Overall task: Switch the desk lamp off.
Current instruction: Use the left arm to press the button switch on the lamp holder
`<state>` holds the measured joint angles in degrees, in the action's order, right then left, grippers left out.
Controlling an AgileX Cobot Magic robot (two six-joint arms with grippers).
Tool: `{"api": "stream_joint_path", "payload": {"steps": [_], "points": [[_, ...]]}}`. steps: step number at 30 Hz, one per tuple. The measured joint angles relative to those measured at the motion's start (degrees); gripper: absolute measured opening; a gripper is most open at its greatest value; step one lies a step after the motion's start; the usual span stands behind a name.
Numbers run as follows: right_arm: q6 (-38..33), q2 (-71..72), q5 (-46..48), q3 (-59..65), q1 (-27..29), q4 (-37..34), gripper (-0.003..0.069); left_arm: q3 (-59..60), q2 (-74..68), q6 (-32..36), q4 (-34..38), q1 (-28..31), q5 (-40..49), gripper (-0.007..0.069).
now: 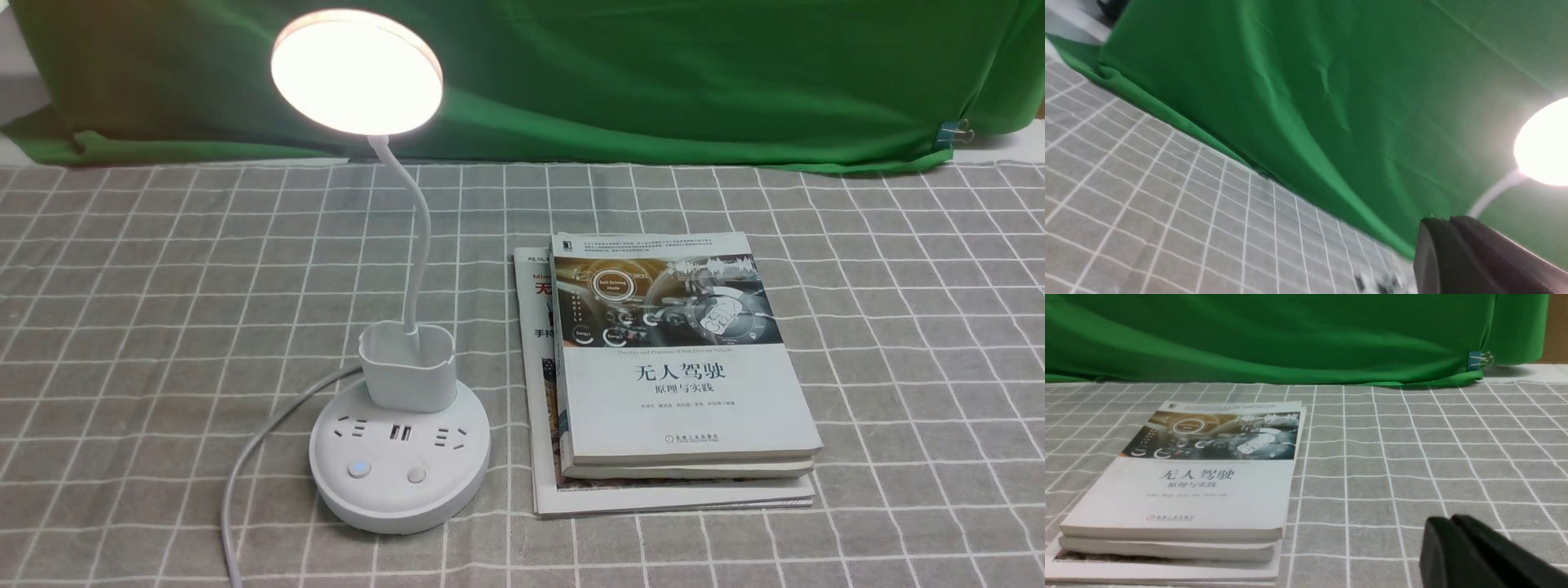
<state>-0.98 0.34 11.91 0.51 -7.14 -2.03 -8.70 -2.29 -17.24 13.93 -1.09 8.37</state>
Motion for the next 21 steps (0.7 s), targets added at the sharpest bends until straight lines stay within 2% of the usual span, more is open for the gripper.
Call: {"api": "stream_joint_path", "payload": {"steps": [2,5,6,8,10,14,21], "points": [[0.0,0.0,0.0,0.0,0.0,0.0,0.0036,-9.1,-7.2,1.9,-2.8,0.0,12.4,0.0001],[0.0,0.0,0.0,0.0,0.0,0.0,0.0036,-17.8,-16.0,5.6,-3.4,0.0,23.8,0.0001],[0.0,0.0,0.0,0.0,0.0,0.0,0.0036,-21.8,-21.4,8.0,-3.4,0.0,30.2,0.0001],[0.0,0.0,0.0,0.0,0.0,0.0,0.0036,-24.4,-26.2,10.4,-3.3,0.0,35.0,0.0001],[0.0,0.0,0.0,0.0,0.0,0.0,0.0036,-29.4,-35.6,17.2,-3.2,0.0,42.2,0.0001],[0.0,0.0,0.0,0.0,0.0,0.0,0.0036,-33.4,-49.2,22.3,-2.4,-1.0,45.3,0.0001],[0.0,0.0,0.0,0.0,0.0,0.0,0.0036,-37.8,-65.8,22.8,-2.7,-10.8,42.0,0.0001]]}}
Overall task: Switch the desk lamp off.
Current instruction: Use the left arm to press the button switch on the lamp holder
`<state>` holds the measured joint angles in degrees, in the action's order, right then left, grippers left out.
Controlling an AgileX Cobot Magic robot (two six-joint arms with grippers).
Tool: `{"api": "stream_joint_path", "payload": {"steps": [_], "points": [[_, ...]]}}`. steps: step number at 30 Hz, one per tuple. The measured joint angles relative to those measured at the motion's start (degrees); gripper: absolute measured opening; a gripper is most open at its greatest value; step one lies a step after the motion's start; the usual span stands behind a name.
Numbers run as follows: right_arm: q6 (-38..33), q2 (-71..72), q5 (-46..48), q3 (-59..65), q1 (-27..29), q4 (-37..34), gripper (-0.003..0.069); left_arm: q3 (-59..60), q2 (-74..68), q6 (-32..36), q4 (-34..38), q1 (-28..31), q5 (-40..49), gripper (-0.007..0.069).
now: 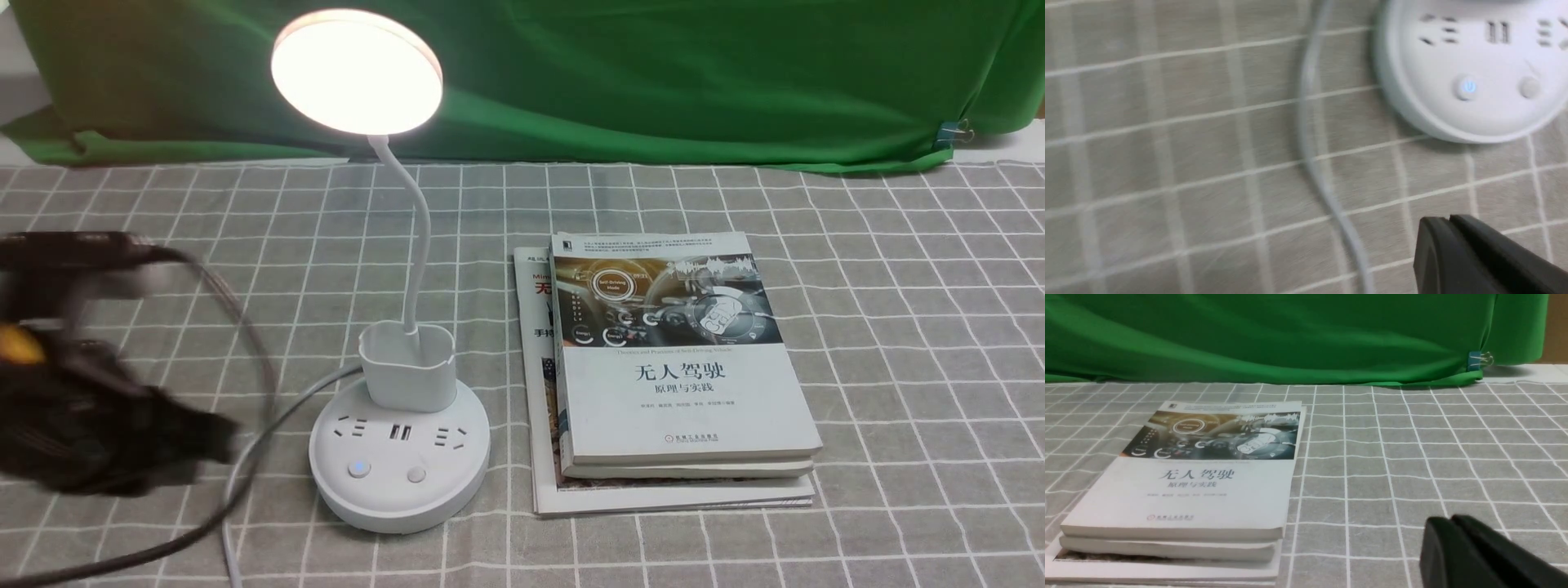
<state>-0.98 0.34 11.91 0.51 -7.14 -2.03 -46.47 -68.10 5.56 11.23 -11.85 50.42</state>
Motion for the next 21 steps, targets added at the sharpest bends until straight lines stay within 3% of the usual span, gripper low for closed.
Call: {"api": "stream_joint_path", "payload": {"steps": [8,13,21], "points": [[0.0,0.0,0.0,0.0,0.0,0.0,0.0036,-9.2,-13.4,-8.3,-2.8,-13.6,-0.4,0.0001],[0.0,0.0,0.0,0.0,0.0,0.0,0.0036,-14.2,-20.6,-11.0,-5.3,-18.8,0.1,0.0001],[0.0,0.0,0.0,0.0,0.0,0.0,0.0036,-19.6,-29.0,-11.2,-6.6,-20.0,0.7,0.0001]]}}
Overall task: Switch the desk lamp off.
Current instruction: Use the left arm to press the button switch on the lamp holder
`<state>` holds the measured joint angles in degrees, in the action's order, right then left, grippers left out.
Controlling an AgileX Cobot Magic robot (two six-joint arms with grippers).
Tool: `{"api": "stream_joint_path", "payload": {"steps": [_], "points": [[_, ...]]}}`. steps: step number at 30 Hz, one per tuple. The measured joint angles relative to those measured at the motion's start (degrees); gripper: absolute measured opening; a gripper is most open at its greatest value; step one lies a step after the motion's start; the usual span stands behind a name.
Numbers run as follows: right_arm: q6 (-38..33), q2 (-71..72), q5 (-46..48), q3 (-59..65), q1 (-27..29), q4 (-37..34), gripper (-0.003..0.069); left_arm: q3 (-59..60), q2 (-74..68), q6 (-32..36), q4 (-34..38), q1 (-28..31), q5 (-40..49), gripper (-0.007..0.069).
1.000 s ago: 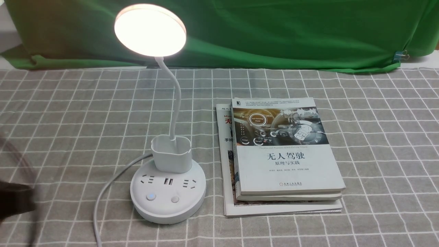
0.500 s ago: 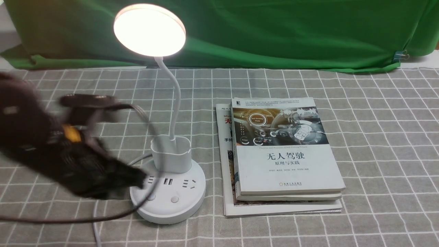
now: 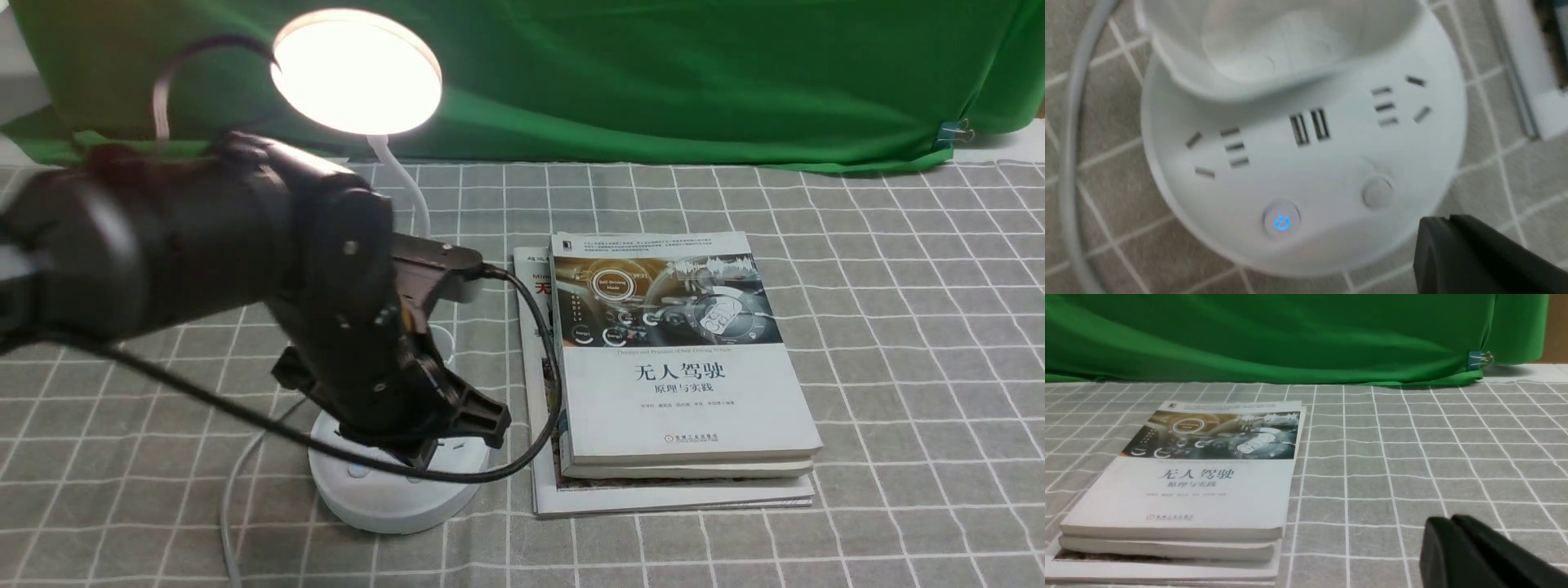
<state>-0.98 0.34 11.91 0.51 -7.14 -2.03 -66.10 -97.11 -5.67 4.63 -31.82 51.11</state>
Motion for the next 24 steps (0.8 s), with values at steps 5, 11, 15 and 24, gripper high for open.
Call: {"api": "stream_joint_path", "payload": {"steps": [5,11,15,24], "points": [[0.0,0.0,0.0,0.0,0.0,0.0,0.0036,-1.4,-2.3,-0.2,-0.3,0.0,0.5,0.0001],[0.0,0.0,0.0,0.0,0.0,0.0,0.0036,-1.6,-4.8,-0.2,-0.5,0.1,2.2,0.0001],[0.0,0.0,0.0,0.0,0.0,0.0,0.0036,-1.6,-5.5,-0.2,-0.5,0.1,2.2,0.0001],[0.0,0.0,0.0,0.0,0.0,0.0,0.0036,-1.6,-5.7,-0.2,-0.7,1.4,0.0,0.0001]]}}
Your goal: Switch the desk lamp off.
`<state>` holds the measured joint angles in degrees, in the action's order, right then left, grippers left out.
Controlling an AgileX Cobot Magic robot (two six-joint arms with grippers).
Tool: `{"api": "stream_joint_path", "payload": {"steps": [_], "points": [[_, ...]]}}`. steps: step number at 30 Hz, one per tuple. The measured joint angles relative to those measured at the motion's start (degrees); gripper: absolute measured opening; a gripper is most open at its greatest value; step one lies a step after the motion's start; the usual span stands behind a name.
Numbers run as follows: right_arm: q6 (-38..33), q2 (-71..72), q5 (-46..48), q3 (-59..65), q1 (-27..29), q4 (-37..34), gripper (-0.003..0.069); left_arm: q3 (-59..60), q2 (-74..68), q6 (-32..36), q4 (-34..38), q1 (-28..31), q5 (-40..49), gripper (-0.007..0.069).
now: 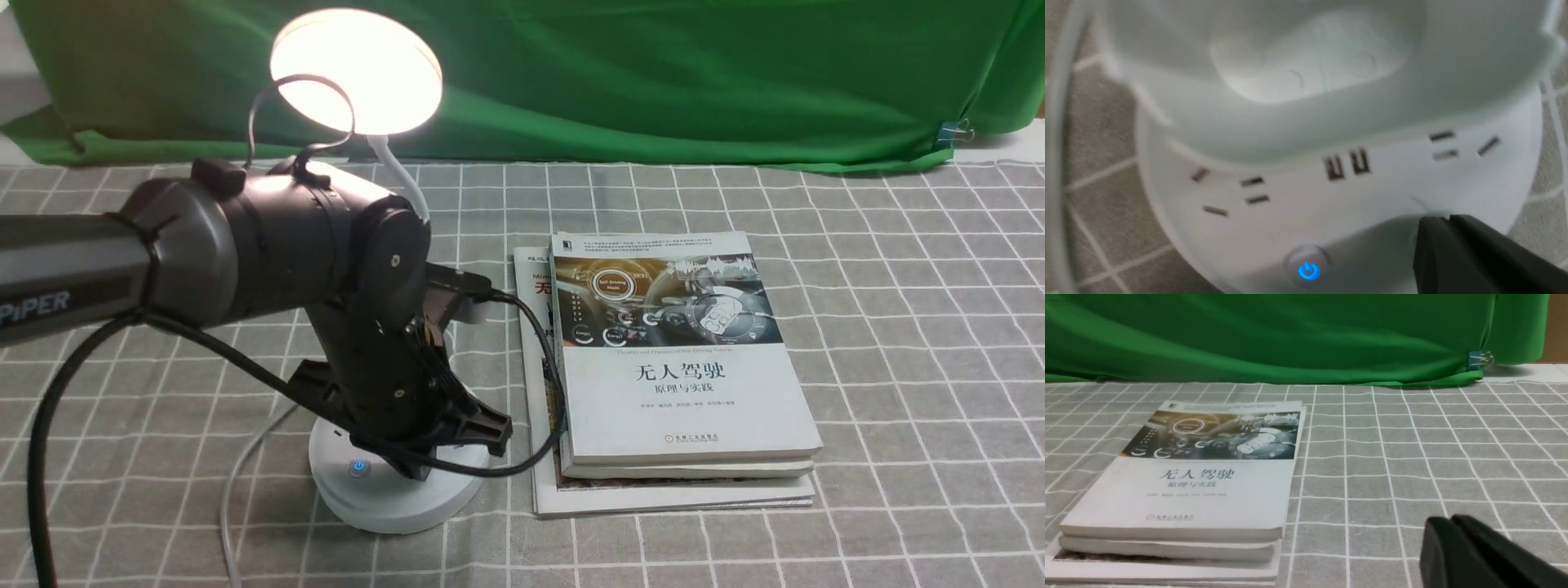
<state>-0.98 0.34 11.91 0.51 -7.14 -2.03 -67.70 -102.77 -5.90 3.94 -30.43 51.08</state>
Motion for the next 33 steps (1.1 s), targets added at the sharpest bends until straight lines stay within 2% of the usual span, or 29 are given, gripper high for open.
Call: {"api": "stream_joint_path", "payload": {"steps": [14,23,28,33], "points": [[0.0,0.0,0.0,0.0,0.0,0.0,0.0036,-1.1,-2.5,1.8,1.0,0.2,1.0,0.0001],[0.0,0.0,0.0,0.0,0.0,0.0,0.0036,0.7,6.9,1.0,1.8,0.2,0.8,0.0001],[0.0,0.0,0.0,0.0,0.0,0.0,0.0036,10.6,18.0,1.0,3.7,0.2,-3.7,0.0001],[0.0,0.0,0.0,0.0,0.0,0.0,0.0036,26.3,34.8,0.9,4.1,0.2,-19.4,0.0001]]}}
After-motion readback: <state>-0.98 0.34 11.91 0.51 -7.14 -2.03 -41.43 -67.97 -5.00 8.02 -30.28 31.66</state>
